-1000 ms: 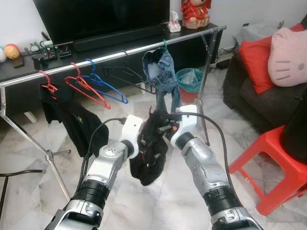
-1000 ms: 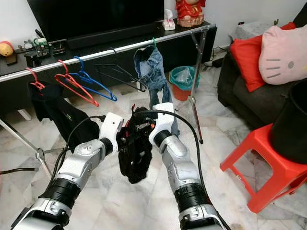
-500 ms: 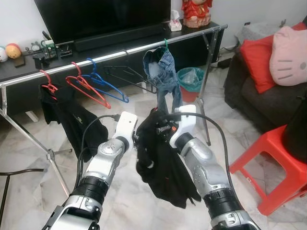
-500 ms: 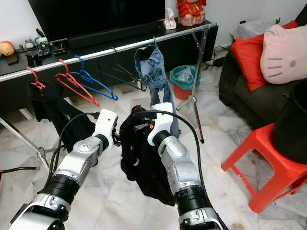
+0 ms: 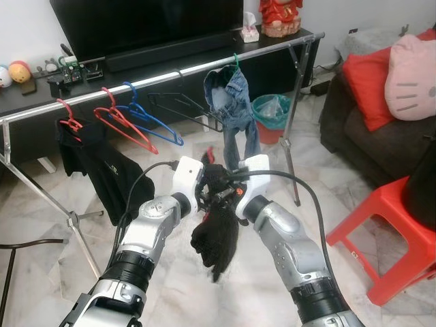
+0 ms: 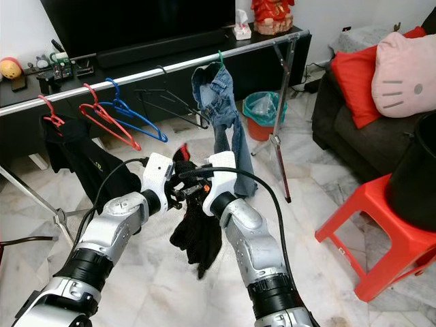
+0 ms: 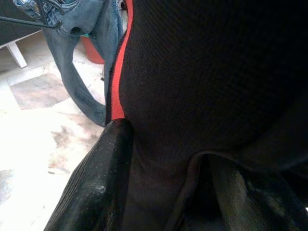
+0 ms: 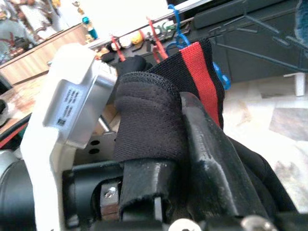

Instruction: Hang hanger

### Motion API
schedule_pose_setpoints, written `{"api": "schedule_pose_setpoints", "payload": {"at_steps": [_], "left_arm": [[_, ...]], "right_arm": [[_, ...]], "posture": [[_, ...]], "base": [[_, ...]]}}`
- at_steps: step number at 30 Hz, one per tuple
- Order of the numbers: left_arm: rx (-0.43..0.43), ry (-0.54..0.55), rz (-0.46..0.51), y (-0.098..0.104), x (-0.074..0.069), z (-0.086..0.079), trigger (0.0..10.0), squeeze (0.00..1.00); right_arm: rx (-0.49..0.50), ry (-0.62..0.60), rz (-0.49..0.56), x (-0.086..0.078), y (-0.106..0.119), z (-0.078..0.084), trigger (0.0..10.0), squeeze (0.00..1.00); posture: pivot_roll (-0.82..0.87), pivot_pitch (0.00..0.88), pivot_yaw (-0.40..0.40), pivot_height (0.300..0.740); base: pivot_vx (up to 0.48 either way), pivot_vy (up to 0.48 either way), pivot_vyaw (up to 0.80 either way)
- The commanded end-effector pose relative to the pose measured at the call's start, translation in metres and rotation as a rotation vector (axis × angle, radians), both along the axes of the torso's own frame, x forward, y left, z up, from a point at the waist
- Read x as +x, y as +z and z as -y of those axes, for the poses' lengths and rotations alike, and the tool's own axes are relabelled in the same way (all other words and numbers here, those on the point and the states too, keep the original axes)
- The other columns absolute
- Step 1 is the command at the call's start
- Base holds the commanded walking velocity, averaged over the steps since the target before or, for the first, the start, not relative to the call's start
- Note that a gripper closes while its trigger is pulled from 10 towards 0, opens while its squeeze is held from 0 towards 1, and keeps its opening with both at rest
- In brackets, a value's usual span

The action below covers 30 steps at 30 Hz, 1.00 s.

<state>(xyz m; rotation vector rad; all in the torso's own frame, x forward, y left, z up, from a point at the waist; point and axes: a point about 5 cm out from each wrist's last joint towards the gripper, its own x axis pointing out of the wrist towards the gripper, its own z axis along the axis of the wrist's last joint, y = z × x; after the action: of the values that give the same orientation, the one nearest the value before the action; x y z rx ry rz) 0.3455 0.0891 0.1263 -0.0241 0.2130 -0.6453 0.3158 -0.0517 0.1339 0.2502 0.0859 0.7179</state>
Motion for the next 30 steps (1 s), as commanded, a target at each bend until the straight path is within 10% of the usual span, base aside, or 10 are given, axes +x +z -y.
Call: {"api": "schedule_pose_setpoints", "payload": {"at_steps": [1,13,25,26,27,30], "left_arm": [[-0.025,-0.009,0.004,0.003,0.000,-0.001,10.0,0.00],[0.134,0.312,0.053,-0.002,0.016,-0.034,10.0,0.00],[0.097,0.144,0.110,0.003,0.010,-0.028,10.0,0.00],[0.068,0.131,0.115,0.005,0.009,-0.026,4.2,0.00],[0.046,0.124,0.123,0.007,0.009,-0.025,0.7,0.00],[0.024,0.103,0.153,0.012,0.008,-0.020,0.0,0.00]], "right_arm": [[0.018,0.044,0.024,-0.004,0.008,-0.009,10.0,0.00],[0.012,0.036,0.006,-0.007,0.009,-0.003,10.0,0.00],[0.004,0.026,0.004,-0.006,0.009,0.001,10.0,0.00],[0.004,0.026,0.004,-0.006,0.009,0.001,10.0,0.00],[0.003,0.027,0.003,-0.007,0.009,0.001,10.0,0.00],[0.000,0.029,-0.002,-0.007,0.007,0.001,10.0,0.00]], "posture": [[0.09,0.045,0.104,0.740],[0.09,0.048,0.108,0.740],[0.09,0.051,0.111,0.740],[0.09,0.051,0.109,0.740],[0.10,0.051,0.109,0.740],[0.10,0.051,0.109,0.740]], "base": [[0.000,0.000,0.00],[0.000,0.000,0.00],[0.000,0.000,0.00],[0.000,0.000,0.00],[0.000,0.000,0.00],[0.000,0.000,0.00]]}}
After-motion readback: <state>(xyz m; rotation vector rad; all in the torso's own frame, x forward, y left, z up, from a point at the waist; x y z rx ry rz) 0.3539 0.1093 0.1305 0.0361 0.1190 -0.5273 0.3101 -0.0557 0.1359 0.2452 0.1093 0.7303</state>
